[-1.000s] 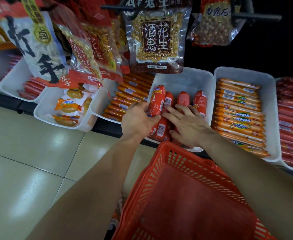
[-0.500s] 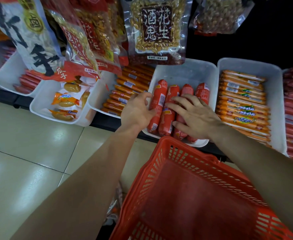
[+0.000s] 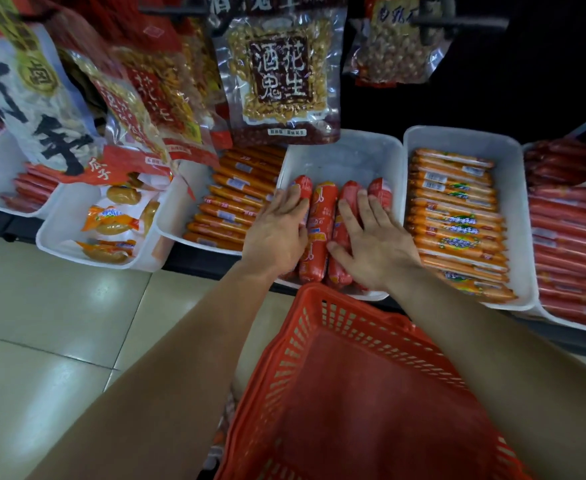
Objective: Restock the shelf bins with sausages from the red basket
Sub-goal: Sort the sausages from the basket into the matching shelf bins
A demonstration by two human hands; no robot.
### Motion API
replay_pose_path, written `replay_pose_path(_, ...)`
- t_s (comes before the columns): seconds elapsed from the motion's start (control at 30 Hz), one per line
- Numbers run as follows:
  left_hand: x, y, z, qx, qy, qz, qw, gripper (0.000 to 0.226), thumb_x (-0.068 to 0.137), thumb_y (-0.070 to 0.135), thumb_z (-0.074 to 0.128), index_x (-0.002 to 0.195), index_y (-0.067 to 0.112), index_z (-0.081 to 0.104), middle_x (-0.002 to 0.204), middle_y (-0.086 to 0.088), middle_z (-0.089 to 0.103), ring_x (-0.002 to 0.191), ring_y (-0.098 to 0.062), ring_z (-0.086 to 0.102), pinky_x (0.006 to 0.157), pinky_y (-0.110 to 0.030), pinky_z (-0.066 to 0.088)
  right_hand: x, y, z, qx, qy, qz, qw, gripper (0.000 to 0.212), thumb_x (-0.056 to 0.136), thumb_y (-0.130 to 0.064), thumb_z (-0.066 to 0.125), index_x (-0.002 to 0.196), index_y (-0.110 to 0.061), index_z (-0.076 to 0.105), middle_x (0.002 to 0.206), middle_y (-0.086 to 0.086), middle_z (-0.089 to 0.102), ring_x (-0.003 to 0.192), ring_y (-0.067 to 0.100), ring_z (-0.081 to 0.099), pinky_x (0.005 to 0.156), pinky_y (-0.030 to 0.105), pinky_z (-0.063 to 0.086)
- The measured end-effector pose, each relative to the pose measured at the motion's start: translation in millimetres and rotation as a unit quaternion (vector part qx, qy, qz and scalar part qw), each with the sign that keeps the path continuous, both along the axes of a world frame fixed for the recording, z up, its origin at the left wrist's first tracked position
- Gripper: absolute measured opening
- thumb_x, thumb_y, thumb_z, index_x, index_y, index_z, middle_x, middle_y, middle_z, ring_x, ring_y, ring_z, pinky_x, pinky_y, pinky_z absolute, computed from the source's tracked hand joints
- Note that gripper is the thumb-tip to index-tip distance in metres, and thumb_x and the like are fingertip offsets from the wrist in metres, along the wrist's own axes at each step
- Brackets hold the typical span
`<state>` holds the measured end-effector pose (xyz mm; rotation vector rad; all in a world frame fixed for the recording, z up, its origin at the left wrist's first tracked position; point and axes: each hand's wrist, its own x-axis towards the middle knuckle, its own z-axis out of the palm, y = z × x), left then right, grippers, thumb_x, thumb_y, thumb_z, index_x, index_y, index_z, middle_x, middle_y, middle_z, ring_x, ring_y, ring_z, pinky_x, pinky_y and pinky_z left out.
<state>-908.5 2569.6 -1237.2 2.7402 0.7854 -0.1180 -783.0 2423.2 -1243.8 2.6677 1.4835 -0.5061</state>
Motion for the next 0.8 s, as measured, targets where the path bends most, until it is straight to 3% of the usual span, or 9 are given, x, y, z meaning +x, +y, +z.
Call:
replay_pose_path(0.1, -10.9, -13.7, 3.3, 0.019, -0.020, -0.004, 1.000, 0.051, 0.099, 0.032, 0.049, 0.148, 0.018, 0.045, 0.157, -0.001, 0.039, 0.145, -0.022, 0.034, 0.114, -0.038, 0.036, -5.6, -7.9, 11.7, -0.007, 0.017, 0.003, 1.000, 0.080, 0.095, -0.069, 0.017, 0.159, -0.028, -0.007, 0.166, 0.006, -0.013, 0.154, 0.023, -0.005, 0.124, 0.042, 0.010)
replay_pose_path(0.13, -10.1, -14.7, 6.6, 0.034, -0.047, 0.011, 0.998, 0.042, 0.098, 0.032, 0.050, 0.138, 0.020, 0.055, 0.144, 0.000, 0.055, 0.131, -0.023, 0.052, 0.099, -0.035, 0.048, -2.9, -6.2, 18.5, 0.001, 0.020, 0.010, 1.000, 0.078, 0.095, -0.067, 0.022, 0.159, -0.028, 0.001, 0.167, 0.006, -0.004, 0.154, 0.025, 0.002, 0.123, 0.043, 0.016)
replay_pose_path(0.2, 2.6, -10.7, 17.2, 0.050, -0.084, 0.048, 0.994, 0.027, 0.096, 0.033, 0.053, 0.118, 0.022, 0.064, 0.115, 0.001, 0.067, 0.103, -0.023, 0.066, 0.075, -0.032, 0.051, 7.9, 0.2, 29.4, 0.042, 0.006, 0.021, 0.999, 0.070, 0.096, -0.061, 0.032, 0.156, -0.027, 0.022, 0.163, 0.007, 0.021, 0.148, 0.028, 0.021, 0.117, 0.044, 0.027)
replay_pose_path(0.3, 36.3, 9.0, 16.6, 0.038, -0.056, 0.025, 0.997, 0.046, 0.095, 0.042, 0.053, 0.137, 0.024, 0.052, 0.139, -0.002, 0.053, 0.126, -0.025, 0.051, 0.099, -0.040, 0.048, 33.0, 12.1, 29.9, 0.057, -0.010, 0.000, 0.998, 0.070, 0.096, -0.056, 0.038, 0.155, -0.023, 0.022, 0.160, 0.010, 0.023, 0.146, 0.030, 0.022, 0.116, 0.046, 0.022)
replay_pose_path(0.4, 59.6, 16.9, 2.5, 0.029, 0.041, -0.041, 0.998, 0.068, 0.098, 0.057, 0.039, 0.157, 0.029, 0.020, 0.164, 0.000, 0.023, 0.151, -0.023, 0.017, 0.122, -0.044, 0.017, 46.5, 21.2, 15.4, -0.008, 0.008, -0.017, 1.000, 0.079, 0.097, -0.063, 0.026, 0.160, -0.021, 0.002, 0.167, 0.009, 0.005, 0.153, 0.030, 0.004, 0.124, 0.047, 0.001)
replay_pose_path(0.47, 60.8, 14.8, -7.7, 0.051, 0.055, -0.048, 0.996, 0.066, 0.100, 0.057, 0.033, 0.158, 0.030, 0.014, 0.164, 0.002, 0.023, 0.153, -0.022, 0.010, 0.123, -0.043, 0.009, 44.0, 21.0, 9.8, 0.001, 0.003, -0.015, 1.000, 0.078, 0.097, -0.063, 0.024, 0.160, -0.020, 0.005, 0.165, 0.006, 0.016, 0.151, 0.031, 0.010, 0.123, 0.048, 0.000)
replay_pose_path(0.57, 53.3, 13.4, -9.2, 0.052, 0.023, -0.041, 0.998, 0.063, 0.101, 0.051, 0.036, 0.157, 0.029, 0.020, 0.161, 0.002, 0.032, 0.152, -0.022, 0.015, 0.123, -0.041, 0.014, 37.6, 15.1, 9.6, 0.019, -0.018, -0.007, 1.000, 0.077, 0.096, -0.065, 0.021, 0.159, -0.022, 0.007, 0.161, 0.005, 0.025, 0.148, 0.032, 0.017, 0.124, 0.047, 0.003)
replay_pose_path(0.67, 45.9, 14.6, -3.5, 0.046, 0.015, -0.049, 0.998, 0.062, 0.101, 0.049, 0.039, 0.157, 0.029, 0.022, 0.162, 0.003, 0.030, 0.151, -0.020, 0.016, 0.122, -0.040, 0.019, 38.9, 14.2, 7.9, -0.004, -0.019, -0.011, 1.000, 0.078, 0.096, -0.067, 0.018, 0.159, -0.025, 0.001, 0.165, 0.008, 0.013, 0.151, 0.032, 0.010, 0.124, 0.047, 0.001)
replay_pose_path(0.8, 15.3, 7.9, -4.1, 0.038, 0.009, -0.028, 0.999, 0.068, 0.103, 0.052, 0.032, 0.160, 0.022, 0.010, 0.168, 0.002, 0.006, 0.154, -0.016, 0.001, 0.125, -0.038, 0.008, 21.7, -0.1, 1.8, 0.011, -0.018, -0.045, 0.999, 0.077, 0.097, -0.066, 0.010, 0.159, -0.023, -0.006, 0.166, 0.009, -0.012, 0.153, 0.026, -0.011, 0.122, 0.049, -0.009)
